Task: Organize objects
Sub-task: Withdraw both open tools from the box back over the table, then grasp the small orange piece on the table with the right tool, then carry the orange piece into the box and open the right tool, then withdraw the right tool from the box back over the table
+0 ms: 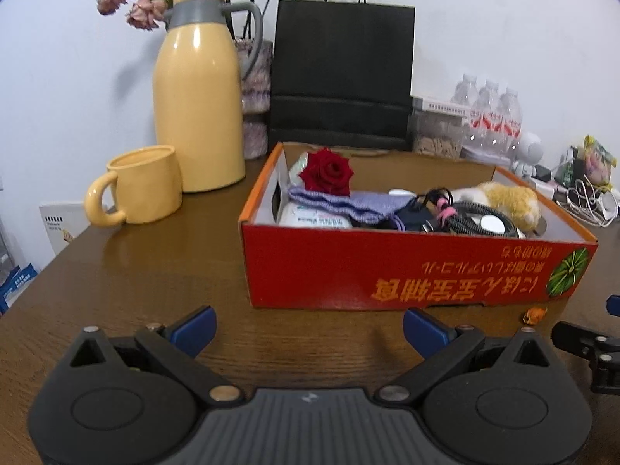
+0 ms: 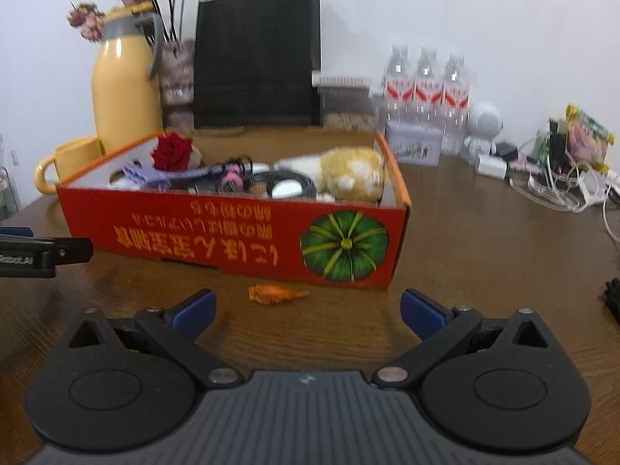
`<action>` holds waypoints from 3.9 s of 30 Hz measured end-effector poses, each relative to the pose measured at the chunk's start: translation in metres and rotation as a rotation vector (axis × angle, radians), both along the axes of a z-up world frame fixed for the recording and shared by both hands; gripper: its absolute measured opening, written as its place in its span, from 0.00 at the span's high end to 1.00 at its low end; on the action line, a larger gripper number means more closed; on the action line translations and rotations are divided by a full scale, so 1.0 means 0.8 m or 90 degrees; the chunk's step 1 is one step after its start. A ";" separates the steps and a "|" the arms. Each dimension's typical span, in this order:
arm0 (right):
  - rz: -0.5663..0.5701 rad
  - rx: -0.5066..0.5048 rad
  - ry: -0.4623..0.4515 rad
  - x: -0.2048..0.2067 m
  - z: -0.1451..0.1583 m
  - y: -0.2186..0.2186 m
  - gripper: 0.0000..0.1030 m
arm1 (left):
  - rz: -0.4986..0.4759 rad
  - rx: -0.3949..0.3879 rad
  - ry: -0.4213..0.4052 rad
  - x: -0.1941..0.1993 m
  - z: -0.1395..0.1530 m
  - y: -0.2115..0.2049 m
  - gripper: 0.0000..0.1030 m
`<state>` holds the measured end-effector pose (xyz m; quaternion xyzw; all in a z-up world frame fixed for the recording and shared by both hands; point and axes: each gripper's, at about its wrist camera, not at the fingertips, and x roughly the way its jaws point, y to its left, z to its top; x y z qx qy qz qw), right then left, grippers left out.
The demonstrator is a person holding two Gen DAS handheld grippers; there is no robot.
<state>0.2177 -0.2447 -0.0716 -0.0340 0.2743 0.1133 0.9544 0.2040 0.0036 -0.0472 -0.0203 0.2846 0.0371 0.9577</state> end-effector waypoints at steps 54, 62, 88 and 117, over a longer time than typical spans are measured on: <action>0.058 0.063 -0.016 -0.003 0.018 0.023 0.87 | -0.008 -0.026 -0.019 -0.008 0.008 0.002 0.00; 0.075 0.085 -0.072 0.017 0.064 0.030 0.87 | -0.020 -0.019 -0.054 0.002 0.054 -0.009 0.00; 0.071 0.073 -0.075 0.127 0.074 0.055 0.85 | 0.044 -0.011 -0.079 0.124 0.080 -0.019 0.00; 0.055 0.042 -0.070 -0.006 0.111 0.029 0.00 | 0.009 0.021 -0.078 -0.025 0.114 -0.019 0.00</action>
